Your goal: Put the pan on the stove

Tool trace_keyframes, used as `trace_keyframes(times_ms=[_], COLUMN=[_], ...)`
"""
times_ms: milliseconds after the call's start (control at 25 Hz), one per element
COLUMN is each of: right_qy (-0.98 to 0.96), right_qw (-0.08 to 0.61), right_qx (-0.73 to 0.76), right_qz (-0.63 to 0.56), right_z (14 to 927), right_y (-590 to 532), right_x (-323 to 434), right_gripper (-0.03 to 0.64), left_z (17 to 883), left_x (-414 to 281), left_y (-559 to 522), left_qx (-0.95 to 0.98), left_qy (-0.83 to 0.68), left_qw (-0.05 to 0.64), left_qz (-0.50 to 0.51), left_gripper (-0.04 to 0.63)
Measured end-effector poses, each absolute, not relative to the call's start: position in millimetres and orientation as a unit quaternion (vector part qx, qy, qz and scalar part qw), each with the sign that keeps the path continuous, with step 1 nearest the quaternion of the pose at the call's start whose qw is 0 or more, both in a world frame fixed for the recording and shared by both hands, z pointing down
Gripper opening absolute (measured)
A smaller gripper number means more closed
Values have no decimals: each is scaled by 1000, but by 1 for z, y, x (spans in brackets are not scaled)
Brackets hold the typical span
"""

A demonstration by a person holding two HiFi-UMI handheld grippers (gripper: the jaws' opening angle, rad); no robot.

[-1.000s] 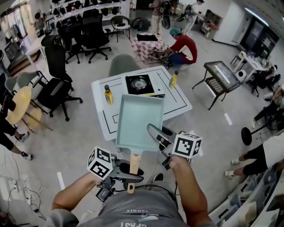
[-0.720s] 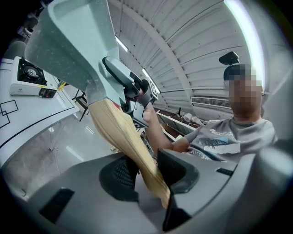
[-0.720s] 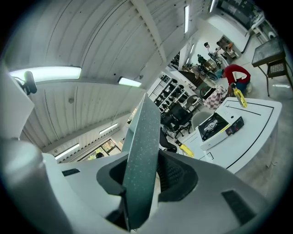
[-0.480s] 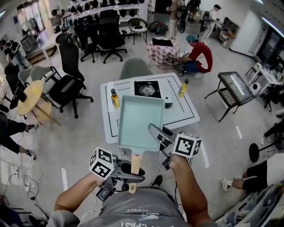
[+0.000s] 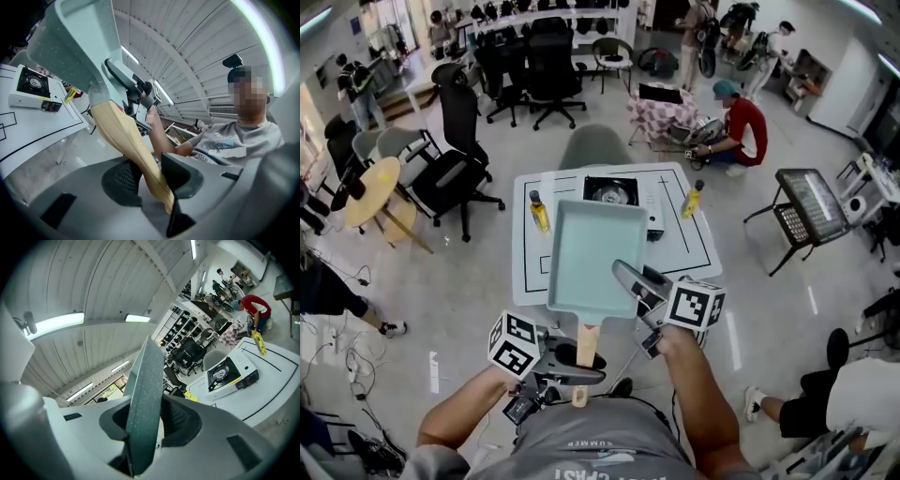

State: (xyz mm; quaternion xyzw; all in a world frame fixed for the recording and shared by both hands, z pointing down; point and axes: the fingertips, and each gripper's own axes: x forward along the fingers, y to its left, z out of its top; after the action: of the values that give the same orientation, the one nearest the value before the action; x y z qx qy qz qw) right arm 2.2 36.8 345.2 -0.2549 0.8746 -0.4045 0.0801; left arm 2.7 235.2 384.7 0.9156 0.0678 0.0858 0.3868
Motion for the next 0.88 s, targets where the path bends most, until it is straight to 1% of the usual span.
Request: trace_keyframes(times_ms=[880], right_qy=[883], right_qw=[65], right_qx=[-213], right_qz=[-413], right_z=[349], right_y=[-27], right_x=[67], right_gripper=[124], left_z=[390], left_x=[89], left_y=[171], left_qx=[916], left_qy=[20], left_qw=[395], left_qz=[70], left_gripper=[118])
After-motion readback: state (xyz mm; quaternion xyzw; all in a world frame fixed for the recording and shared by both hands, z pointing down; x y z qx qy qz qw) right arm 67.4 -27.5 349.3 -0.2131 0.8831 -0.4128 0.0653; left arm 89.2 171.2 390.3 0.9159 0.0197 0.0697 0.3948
